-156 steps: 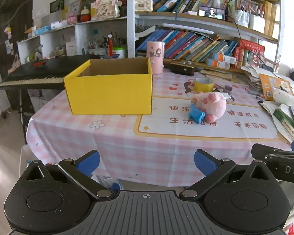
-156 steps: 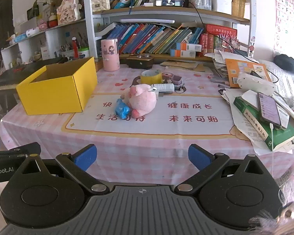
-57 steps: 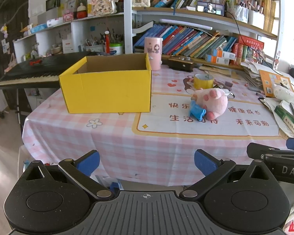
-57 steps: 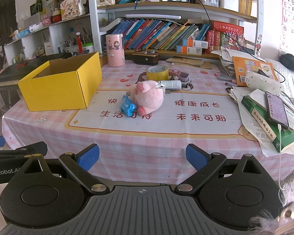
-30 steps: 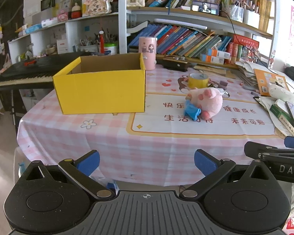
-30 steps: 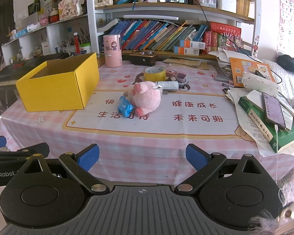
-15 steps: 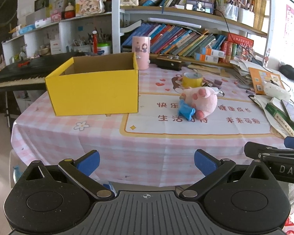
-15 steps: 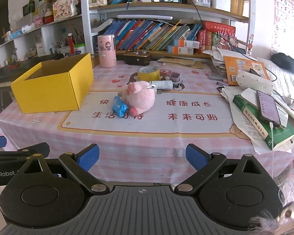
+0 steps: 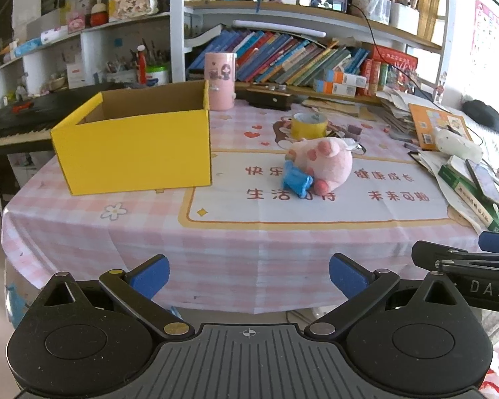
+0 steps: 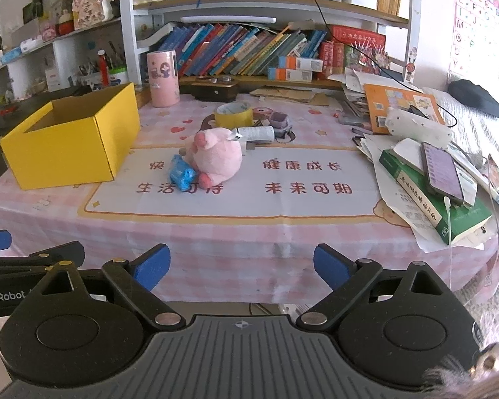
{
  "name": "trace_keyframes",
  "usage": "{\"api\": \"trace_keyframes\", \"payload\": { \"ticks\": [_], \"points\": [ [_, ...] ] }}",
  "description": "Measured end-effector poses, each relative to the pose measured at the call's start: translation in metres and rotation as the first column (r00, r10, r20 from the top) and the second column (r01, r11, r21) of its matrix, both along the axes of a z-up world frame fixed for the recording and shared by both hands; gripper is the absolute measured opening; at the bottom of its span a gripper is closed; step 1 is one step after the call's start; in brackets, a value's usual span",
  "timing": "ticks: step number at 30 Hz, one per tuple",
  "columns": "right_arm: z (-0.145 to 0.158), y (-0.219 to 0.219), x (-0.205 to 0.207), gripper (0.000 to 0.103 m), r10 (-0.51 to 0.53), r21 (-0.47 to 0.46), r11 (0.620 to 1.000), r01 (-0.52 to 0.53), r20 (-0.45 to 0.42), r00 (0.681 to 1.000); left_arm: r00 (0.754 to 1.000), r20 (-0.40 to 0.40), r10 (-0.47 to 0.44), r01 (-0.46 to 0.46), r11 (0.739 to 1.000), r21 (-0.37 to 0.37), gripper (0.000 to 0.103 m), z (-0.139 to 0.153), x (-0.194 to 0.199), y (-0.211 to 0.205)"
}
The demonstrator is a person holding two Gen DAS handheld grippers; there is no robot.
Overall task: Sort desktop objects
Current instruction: 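Move the right tool to the pink plush pig and close on it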
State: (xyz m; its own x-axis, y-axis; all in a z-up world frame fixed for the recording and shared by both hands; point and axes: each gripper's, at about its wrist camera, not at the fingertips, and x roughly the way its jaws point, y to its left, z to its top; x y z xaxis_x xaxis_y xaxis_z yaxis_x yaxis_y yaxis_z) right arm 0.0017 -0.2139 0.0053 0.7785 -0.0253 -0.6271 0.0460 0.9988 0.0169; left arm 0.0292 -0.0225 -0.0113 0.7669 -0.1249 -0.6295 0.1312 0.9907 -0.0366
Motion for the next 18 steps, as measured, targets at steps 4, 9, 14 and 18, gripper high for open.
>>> {"api": "trace_keyframes", "payload": {
  "ticks": [4, 9, 14, 18],
  "points": [
    [-0.002, -0.006, 0.005, 0.092, -0.001, 0.000, 1.000, 0.001, -0.012, 1.000, 1.000, -0.009, -0.002, 0.002, 1.000, 0.003, 0.103, -0.002, 0.006, -0.006],
    [-0.006, -0.015, 0.018, 0.092, 0.004, 0.002, 1.000, -0.004, -0.028, 1.000, 1.000, -0.023, 0.002, -0.001, 1.000, 0.011, 0.103, -0.005, 0.017, -0.017],
    [-0.009, -0.028, 0.040, 0.091, 0.019, 0.013, 1.000, -0.018, -0.050, 0.999, 0.999, -0.037, 0.011, -0.011, 1.000, 0.020, 0.103, -0.006, 0.035, -0.029],
    [-0.009, -0.038, 0.065, 0.091, 0.053, 0.017, 0.998, -0.053, -0.060, 0.997, 0.998, -0.047, 0.046, -0.045, 0.999, 0.020, 0.103, -0.007, 0.052, -0.038]
  ]
}}
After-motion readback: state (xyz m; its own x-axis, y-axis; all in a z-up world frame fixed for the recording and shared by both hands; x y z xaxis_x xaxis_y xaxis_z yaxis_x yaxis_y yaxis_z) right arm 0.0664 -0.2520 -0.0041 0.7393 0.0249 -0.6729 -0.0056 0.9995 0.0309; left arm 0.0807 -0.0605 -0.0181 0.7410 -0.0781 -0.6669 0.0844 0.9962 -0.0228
